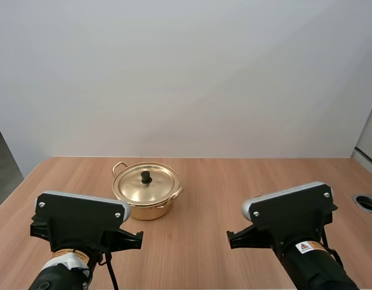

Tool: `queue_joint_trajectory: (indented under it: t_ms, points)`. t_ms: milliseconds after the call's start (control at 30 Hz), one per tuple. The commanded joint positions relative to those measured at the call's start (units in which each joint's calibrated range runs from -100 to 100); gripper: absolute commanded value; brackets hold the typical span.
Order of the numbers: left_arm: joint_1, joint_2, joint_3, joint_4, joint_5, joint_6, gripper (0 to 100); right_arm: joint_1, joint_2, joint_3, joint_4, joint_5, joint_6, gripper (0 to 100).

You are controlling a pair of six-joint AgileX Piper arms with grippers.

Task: Open the pot, put the car inside, and close it

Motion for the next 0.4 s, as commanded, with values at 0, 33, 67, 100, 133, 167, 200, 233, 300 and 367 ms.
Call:
queue_joint_trajectory:
  t_ms: [0,33,67,100,133,167,200,233,300,367]
  points:
    - [-0.02,0.00,0.00,0.00,-0.03,0.05,0,0.03,0.00,0.00,-36.69,0.35,43.49,0]
    - [-0.02,0.00,0.00,0.00,-0.03,0.05,0,0.03,0.00,0.00,-34.86,0.35,40.82,0]
    - [-0.02,0.00,0.00,0.00,-0.03,0.05,0,0.03,0.00,0.00,-32.90,0.35,38.60,0]
    - [-0.02,0.00,0.00,0.00,-0.03,0.05,0,0.03,0.00,0.00,-31.70,0.35,37.83,0]
    - [-0.02,0.00,0.00,0.00,-0.03,0.05,0,0.03,0.00,0.00,-31.58,0.35,38.02,0]
    - [-0.02,0.00,0.00,0.00,-0.03,0.05,0,0.03,0.00,0.00,-31.58,0.35,38.16,0]
    - [-0.02,0.00,0.00,0.00,-0.03,0.05,0,0.03,0.00,0.00,-31.58,0.35,38.42,0]
    - [-0.02,0.00,0.00,0.00,-0.03,0.05,0,0.03,0.00,0.00,-31.58,0.35,38.42,0]
    - [-0.02,0.00,0.00,0.00,-0.03,0.05,0,0.03,0.00,0.00,-31.58,0.35,38.42,0]
    - [-0.02,0.00,0.00,0.00,-0.03,0.05,0,0.03,0.00,0.00,-31.68,0.35,38.43,0]
